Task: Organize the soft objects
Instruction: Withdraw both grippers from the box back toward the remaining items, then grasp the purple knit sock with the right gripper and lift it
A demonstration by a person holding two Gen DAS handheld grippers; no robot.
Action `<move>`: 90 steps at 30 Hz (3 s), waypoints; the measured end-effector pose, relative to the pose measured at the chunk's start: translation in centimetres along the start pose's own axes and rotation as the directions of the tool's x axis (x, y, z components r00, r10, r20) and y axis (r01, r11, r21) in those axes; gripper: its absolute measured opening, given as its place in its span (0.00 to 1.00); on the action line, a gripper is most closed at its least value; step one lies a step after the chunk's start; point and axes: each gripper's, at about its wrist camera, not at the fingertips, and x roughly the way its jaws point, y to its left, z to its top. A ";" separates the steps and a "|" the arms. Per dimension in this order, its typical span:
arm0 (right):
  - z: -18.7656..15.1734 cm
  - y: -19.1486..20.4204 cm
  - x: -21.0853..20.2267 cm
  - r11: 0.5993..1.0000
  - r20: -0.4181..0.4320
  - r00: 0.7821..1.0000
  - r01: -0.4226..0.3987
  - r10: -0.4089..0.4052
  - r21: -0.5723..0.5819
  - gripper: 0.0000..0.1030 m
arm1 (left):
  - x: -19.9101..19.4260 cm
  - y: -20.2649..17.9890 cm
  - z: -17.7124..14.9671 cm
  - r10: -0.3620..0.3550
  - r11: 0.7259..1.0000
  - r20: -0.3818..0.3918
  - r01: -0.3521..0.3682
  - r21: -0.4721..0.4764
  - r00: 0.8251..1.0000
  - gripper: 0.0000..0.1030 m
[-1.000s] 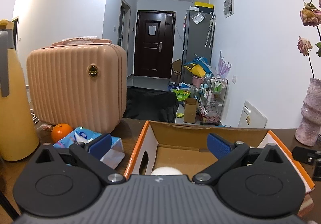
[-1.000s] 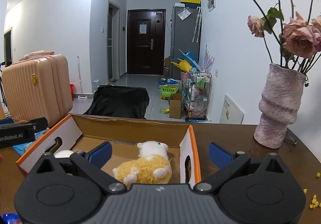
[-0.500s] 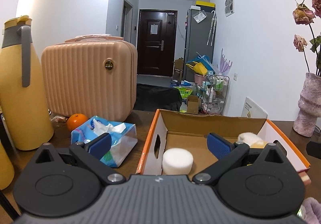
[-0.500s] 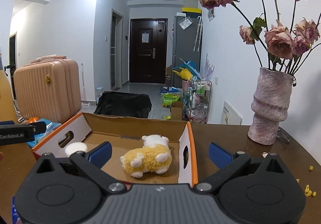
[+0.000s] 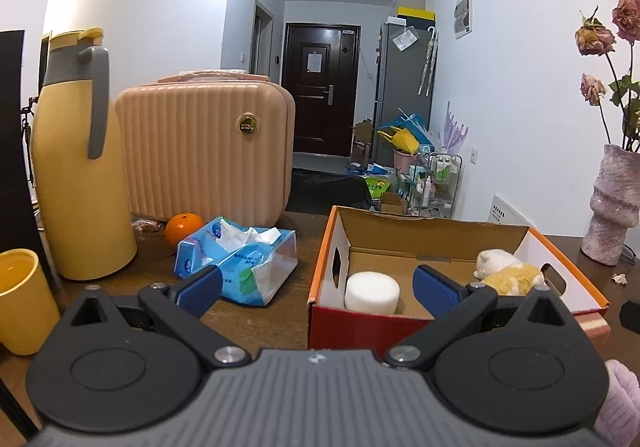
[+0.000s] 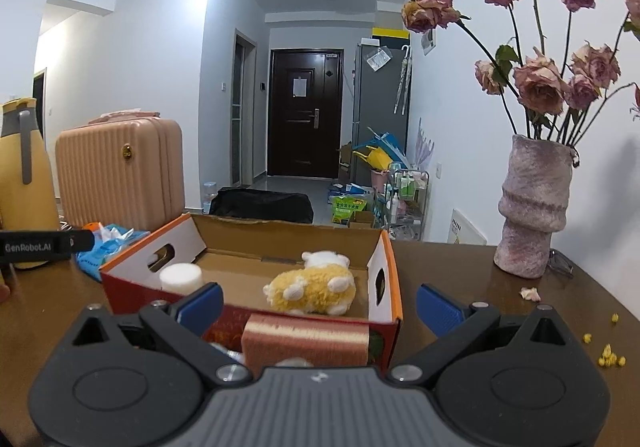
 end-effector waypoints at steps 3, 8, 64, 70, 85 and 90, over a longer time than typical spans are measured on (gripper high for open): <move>-0.9 0.3 -0.9 1.000 -0.005 1.000 -0.001 0.001 -0.002 1.00 | -1.0 0.2 -0.5 -0.004 1.000 0.007 0.004 0.002 1.000 1.00; -1.8 0.7 -2.4 1.000 0.007 1.000 -0.001 0.001 -0.018 1.00 | -2.8 0.3 -1.3 -0.011 1.000 0.013 0.011 0.007 1.000 1.00; -8.2 6.3 -2.2 0.976 -0.182 0.979 -0.122 0.089 -0.182 0.69 | -8.6 3.9 -6.3 -0.031 1.000 -0.075 0.031 -0.006 0.997 1.00; -8.2 6.1 0.6 0.978 -0.248 0.965 -0.124 0.080 -0.167 0.54 | -8.0 5.0 -6.1 -0.018 1.000 -0.090 0.016 -0.027 0.996 1.00; -7.5 4.4 -0.3 0.990 -0.168 0.981 -0.115 0.099 -0.086 0.42 | -7.9 4.7 -6.3 -0.012 1.000 -0.097 0.010 -0.019 0.995 1.00; -6.8 3.7 -1.6 0.992 -0.098 0.990 -0.111 0.106 -0.052 0.42 | -7.8 4.6 -6.4 -0.009 1.000 -0.100 0.008 -0.011 0.995 1.00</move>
